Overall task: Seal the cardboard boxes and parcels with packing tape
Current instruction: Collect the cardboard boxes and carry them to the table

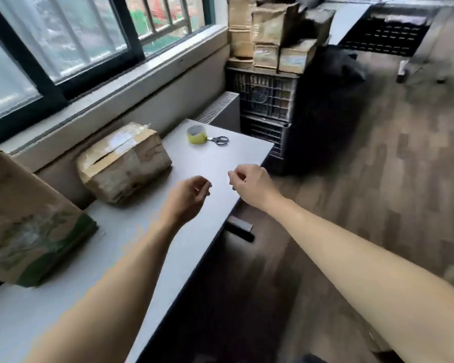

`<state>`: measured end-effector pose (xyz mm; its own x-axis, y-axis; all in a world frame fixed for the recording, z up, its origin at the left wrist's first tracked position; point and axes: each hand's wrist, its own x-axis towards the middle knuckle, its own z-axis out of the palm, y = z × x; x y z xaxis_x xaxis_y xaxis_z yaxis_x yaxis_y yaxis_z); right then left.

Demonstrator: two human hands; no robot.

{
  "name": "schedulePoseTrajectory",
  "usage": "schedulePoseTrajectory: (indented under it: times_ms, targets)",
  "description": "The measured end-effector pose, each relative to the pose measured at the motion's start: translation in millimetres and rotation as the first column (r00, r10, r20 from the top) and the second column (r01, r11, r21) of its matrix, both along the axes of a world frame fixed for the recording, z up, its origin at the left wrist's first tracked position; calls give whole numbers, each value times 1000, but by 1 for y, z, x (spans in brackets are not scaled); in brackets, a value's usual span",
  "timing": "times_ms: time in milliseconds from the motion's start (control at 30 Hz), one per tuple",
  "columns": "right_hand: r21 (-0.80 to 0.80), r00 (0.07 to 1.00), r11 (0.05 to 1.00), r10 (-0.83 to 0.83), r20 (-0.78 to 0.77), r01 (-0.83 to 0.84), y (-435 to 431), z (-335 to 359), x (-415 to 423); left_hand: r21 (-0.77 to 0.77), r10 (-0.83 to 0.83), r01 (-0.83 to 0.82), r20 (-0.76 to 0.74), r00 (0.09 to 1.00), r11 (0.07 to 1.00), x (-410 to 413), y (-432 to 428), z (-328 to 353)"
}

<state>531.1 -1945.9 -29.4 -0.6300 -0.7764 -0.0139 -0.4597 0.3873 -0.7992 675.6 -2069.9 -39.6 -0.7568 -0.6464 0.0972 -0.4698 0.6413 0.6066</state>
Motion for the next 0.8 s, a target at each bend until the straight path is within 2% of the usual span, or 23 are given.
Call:
schedulePoseTrajectory:
  times_ms: [233,400,533,667,800]
  targets:
    - [38,972,975,-223,74,221,188,-46,-85,60,-186,181,88,979,982,-109,160,-42]
    - [114,901,915,-402,167,387,307,-81,-123,195,-314,282,158,936,939,-176,266,-73]
    - [162,804,829,-558,206,535,387,-119,-148,250,-469,411,255,845,877,-229,335,-100]
    - [256,696,733,-679,232,630,456,-152,-167,304,-610,530,340,716,791,-276,391,-135]
    - [328,571,617,-786,236,715,508,-180,-197,360,-691,591,341,637,722,-331,427,-174]
